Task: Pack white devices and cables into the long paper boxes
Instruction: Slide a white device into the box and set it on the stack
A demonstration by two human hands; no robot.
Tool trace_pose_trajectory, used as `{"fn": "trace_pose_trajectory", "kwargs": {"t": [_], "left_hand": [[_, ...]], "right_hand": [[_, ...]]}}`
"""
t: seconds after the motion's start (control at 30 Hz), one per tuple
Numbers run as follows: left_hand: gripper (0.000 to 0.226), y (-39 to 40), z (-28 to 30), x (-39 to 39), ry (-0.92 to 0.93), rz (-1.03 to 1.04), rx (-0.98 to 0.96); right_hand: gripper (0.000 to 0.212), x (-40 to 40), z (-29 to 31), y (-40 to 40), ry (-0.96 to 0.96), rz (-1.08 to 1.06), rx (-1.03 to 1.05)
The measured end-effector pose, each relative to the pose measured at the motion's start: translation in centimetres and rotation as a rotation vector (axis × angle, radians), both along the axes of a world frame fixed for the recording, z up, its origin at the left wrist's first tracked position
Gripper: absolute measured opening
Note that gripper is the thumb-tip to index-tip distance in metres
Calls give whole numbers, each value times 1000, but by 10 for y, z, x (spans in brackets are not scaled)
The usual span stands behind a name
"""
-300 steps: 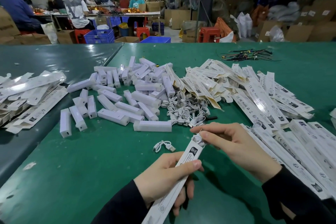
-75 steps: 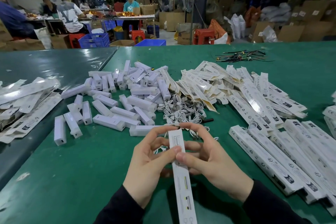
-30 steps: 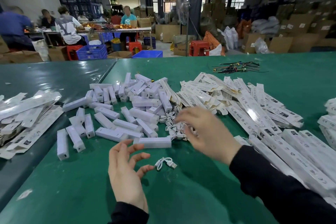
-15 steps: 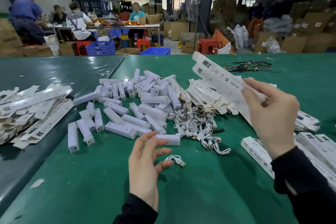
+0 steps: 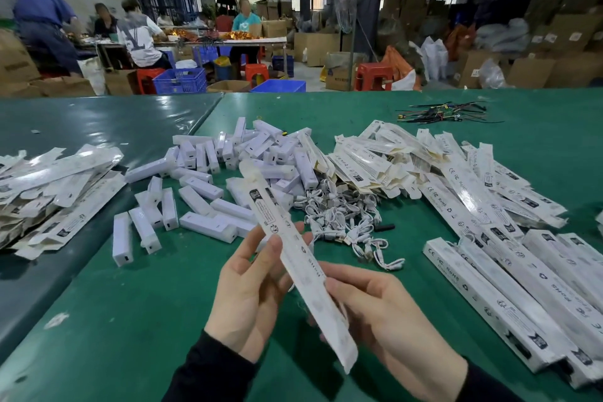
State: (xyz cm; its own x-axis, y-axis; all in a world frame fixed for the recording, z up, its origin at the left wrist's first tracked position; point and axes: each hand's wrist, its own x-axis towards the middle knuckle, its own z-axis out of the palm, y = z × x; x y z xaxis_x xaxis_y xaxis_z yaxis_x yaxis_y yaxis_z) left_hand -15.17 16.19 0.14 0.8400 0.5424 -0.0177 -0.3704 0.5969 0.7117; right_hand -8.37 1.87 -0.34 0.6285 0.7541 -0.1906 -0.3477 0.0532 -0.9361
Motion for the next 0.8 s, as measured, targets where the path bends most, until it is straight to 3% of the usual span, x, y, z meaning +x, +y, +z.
{"fn": "trace_pose_trajectory", "kwargs": {"t": [0.17, 0.27, 0.53, 0.63, 0.8], "left_hand": [[51, -1, -8, 2, 129, 29, 151], [38, -4, -11, 2, 170, 40, 256], [29, -8, -11, 2, 201, -2, 220], [33, -9, -11, 3, 189, 41, 231], [54, -12, -13, 3, 207, 118, 470]], "right_hand": [[36, 3, 1, -5, -221, 45, -98], [22, 1, -1, -6, -315, 70, -114], [17, 5, 2, -9, -185, 193, -37], [15, 8, 1, -9, -192, 175, -58], [14, 8, -8, -7, -327, 109, -181]]}}
